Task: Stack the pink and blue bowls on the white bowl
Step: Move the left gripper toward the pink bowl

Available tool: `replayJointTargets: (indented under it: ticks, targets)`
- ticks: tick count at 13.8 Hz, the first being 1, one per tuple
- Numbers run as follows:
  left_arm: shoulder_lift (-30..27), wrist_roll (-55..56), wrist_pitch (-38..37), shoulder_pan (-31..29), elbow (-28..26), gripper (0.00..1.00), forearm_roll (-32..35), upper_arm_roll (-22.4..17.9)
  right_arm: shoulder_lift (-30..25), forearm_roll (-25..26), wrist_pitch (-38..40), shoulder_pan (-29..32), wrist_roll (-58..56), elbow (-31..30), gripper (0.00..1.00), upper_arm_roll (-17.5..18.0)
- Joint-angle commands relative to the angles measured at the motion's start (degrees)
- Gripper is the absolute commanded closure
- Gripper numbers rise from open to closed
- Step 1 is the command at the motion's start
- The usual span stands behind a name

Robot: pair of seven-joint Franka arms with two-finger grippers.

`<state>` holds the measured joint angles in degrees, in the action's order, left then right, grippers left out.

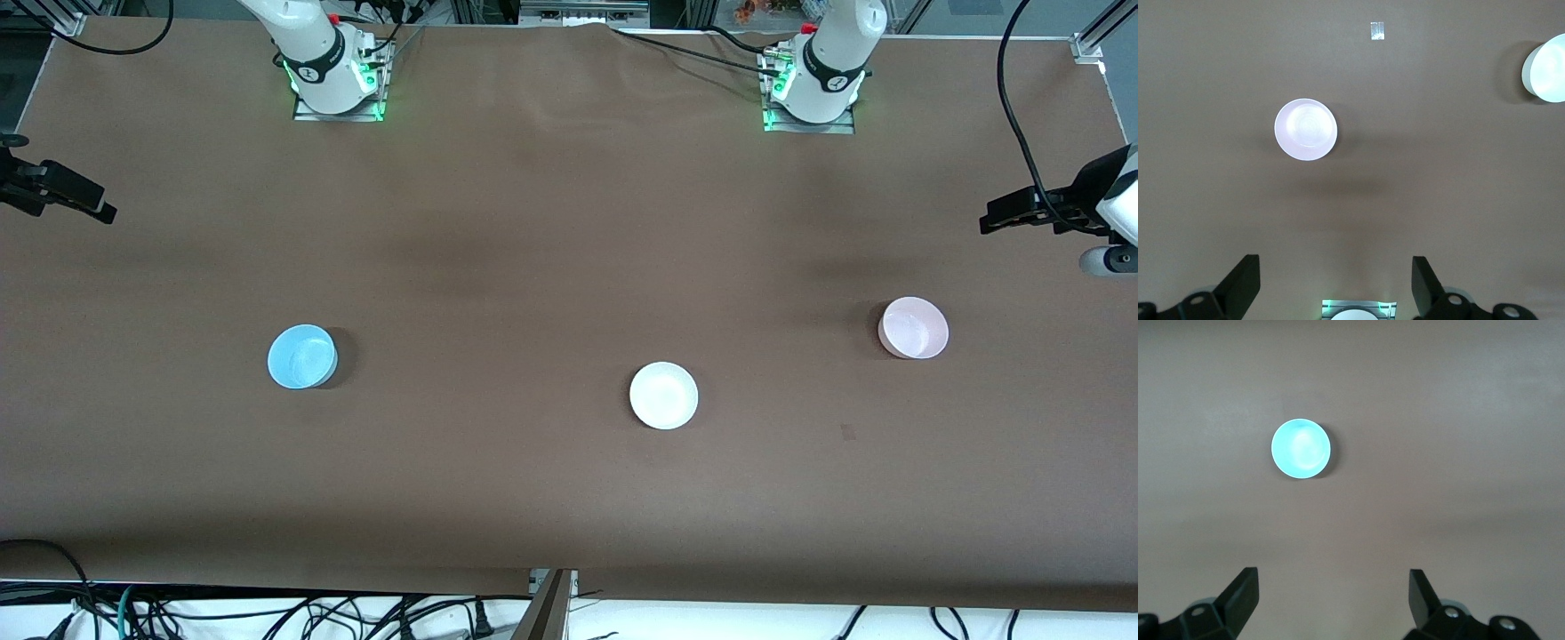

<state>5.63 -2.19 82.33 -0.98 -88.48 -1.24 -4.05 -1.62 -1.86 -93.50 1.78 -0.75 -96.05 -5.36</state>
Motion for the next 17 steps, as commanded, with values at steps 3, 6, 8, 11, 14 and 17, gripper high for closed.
replayJointTargets:
  ticks: [3,6,8,11,14,17]
  targets:
    - [0.3,-0.6,-0.6,-0.7,0.7,0.00,1.2,-0.3,1.3,0.5,0.4,-0.5,-0.4,2.4,0.01,-0.4]
    - [1.5,-1.1,0.6,-1.6,-1.2,0.00,1.2,-3.1,2.1,0.5,0.3,-0.2,-0.4,2.9,0.01,-0.7]
    - [1.7,-5.0,2.9,-2.9,-3.5,0.00,0.5,-5.7,2.2,0.4,0.3,-0.2,0.0,3.0,0.01,-0.7]
    - [2.3,-12.3,13.9,-6.2,-10.7,0.00,0.2,-5.8,2.2,0.4,0.1,-0.3,0.3,3.0,0.01,-0.6]
    - [3.9,-13.1,25.0,-8.9,-18.5,0.00,-3.6,-5.9,2.3,0.5,0.1,-0.3,0.5,3.0,0.01,-0.6]
    - [8.4,-19.3,34.8,-10.9,-22.3,0.00,-8.3,-6.3,2.2,0.5,0.2,-0.4,0.5,3.0,0.01,-0.5]
